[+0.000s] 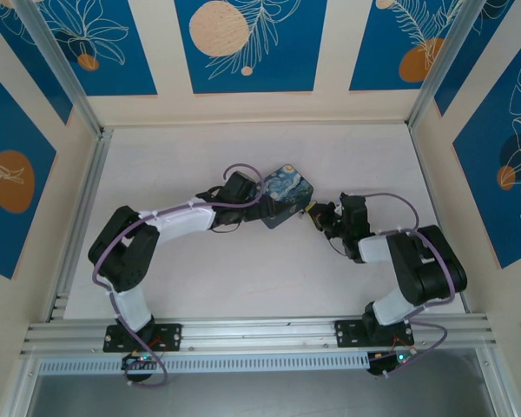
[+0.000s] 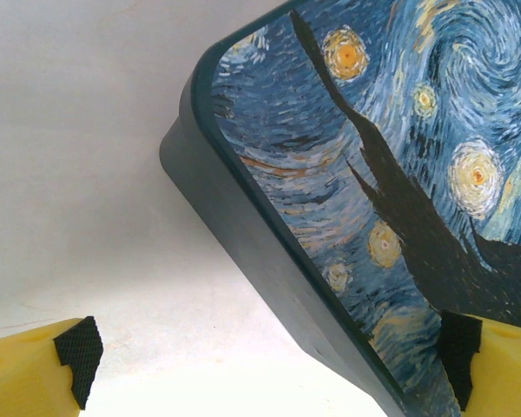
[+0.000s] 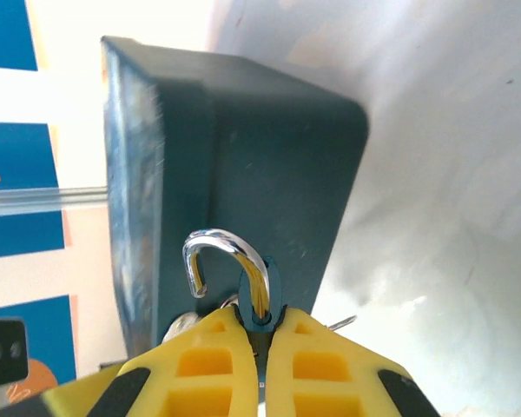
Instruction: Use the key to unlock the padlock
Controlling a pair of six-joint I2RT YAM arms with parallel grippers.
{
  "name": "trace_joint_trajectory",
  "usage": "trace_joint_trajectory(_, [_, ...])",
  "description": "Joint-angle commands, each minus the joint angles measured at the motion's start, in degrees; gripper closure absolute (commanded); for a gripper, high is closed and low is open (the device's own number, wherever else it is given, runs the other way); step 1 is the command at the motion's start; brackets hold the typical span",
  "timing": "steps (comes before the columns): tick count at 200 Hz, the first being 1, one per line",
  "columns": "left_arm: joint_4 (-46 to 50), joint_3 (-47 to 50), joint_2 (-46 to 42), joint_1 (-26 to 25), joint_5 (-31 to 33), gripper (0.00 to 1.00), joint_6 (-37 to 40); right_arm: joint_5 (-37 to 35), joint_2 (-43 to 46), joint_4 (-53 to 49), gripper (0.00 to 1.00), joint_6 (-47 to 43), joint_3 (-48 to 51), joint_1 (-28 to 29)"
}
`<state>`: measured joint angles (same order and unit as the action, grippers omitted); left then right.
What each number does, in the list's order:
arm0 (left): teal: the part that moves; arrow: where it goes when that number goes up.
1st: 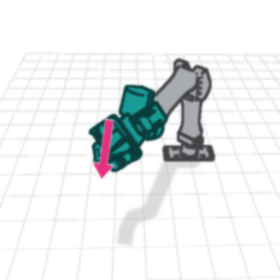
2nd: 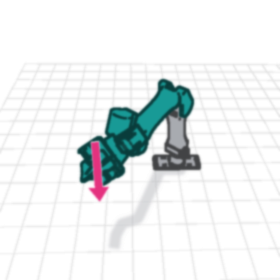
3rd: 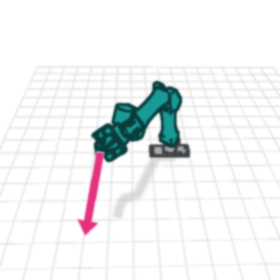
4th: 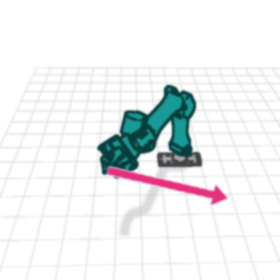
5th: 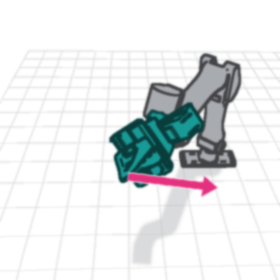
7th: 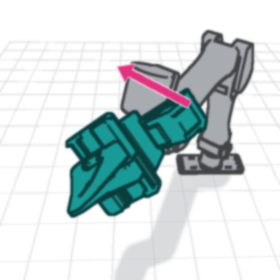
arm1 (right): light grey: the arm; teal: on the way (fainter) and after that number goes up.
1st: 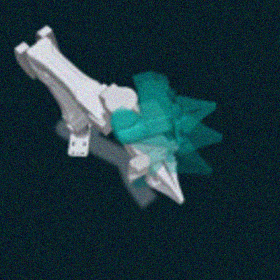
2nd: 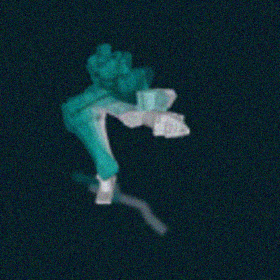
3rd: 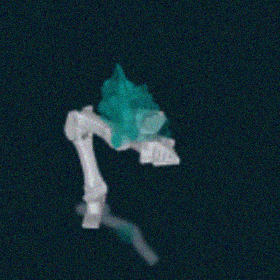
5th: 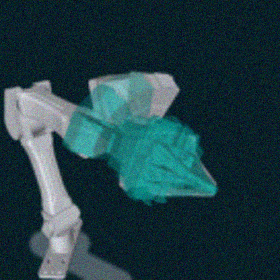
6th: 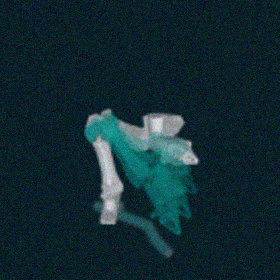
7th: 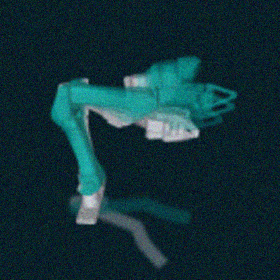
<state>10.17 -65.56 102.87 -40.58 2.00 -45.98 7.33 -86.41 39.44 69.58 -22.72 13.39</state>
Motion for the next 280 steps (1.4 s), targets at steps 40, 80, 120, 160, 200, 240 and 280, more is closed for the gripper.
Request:
trace_joint_trajectory(40, [11.77, -1.68, -4.82, -0.43, -0.51, 0.0, 3.96, 3.36, 16.26, -17.8, 1.0, -5.92, 3.51, 7.89])
trace_joint_trajectory(80, [13.71, -1.29, -9.76, 0.05, 0.39, 0.0, 4.74, 1.22, 17.72, -20.35, 1.0, -5.48, 3.49, 20.49])
trace_joint_trajectory(120, [17.49, -1.2, -14.43, 0.55, 3.71, 0.0, 6.7, 0.25, 6.59, -13.1, 1.0, -3.94, -0.72, 32.57])
trace_joint_trajectory(160, [19.33, 0.76, -18.82, 1.46, 5.11, 0.0, 7.2, 2.4, -5.9, -4.8, 1.0, -2.0, -3.22, 35.84])
trace_joint_trajectory(200, [19.97, 3.06, -22.31, 2.16, 5.55, 0.0, 7.04, 2.91, -7.11, 0.61, 0.89, -0.32, 1.61, 33.55])
trace_joint_trajectory(240, [21.14, 3.57, -25.09, 2.75, 6.69, 0.0, 7.87, 0.14, 10.52, -16.03, 0.33, -5.26, 4.37, 30.03])
trace_joint_trajectory(280, [22.36, 3.7, -29.49, 3.52, 11.43, 0.0, 9.55, -2.78, 34.7, -42.74, 0.0, -12.28, 0.75, 22.15])
